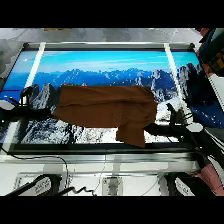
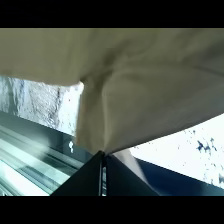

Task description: Fold the clothes and pants, and hang the long-sleeved shirts on hangers.

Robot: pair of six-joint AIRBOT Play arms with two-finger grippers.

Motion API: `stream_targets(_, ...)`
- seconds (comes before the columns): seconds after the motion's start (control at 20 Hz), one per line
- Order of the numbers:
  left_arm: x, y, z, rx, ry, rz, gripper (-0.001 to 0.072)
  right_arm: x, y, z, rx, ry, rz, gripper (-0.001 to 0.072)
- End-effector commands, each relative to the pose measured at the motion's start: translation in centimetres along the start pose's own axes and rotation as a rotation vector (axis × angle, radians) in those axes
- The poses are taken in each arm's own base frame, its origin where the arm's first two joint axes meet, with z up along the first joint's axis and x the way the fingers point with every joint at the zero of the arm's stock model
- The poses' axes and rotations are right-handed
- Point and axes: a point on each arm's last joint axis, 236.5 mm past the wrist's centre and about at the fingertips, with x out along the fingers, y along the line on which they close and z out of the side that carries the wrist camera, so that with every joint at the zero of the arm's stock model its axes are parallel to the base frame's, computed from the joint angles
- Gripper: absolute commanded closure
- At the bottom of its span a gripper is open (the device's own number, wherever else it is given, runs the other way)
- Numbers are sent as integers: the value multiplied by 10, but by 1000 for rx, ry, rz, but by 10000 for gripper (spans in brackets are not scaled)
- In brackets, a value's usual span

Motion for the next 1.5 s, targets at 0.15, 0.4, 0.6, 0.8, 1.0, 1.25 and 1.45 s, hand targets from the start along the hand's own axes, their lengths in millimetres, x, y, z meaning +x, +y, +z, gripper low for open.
stream_targets(0.15, -33, -14, 10, 52, -84, 15, 691, -20, 23, 10, -61, -82, 21, 697)
stream_targets(0.4, -55, -25, 11, 83, -128, 19, 691, -39, 43, 16, -132, -158, 35, 697)
stream_targets(0.6, -69, -35, -1, 104, -148, 20, 691, -56, 45, 13, -167, -197, -18, 698)
stream_targets(0.8, -78, -45, -32, 111, -183, 33, 691, -70, 48, 1, -174, -207, -51, 698)
stream_targets(1.0, -109, -56, -26, 145, -320, 69, 691, -82, 59, 7, -186, -252, -44, 698)
stream_targets(1.25, -118, -50, -7, 98, -412, 93, 691, -91, 52, 48, -136, -405, -76, 699)
stream_targets(1.45, -102, -42, -5, 63, -379, 87, 692, -87, 36, 72, -43, -466, -92, 698)
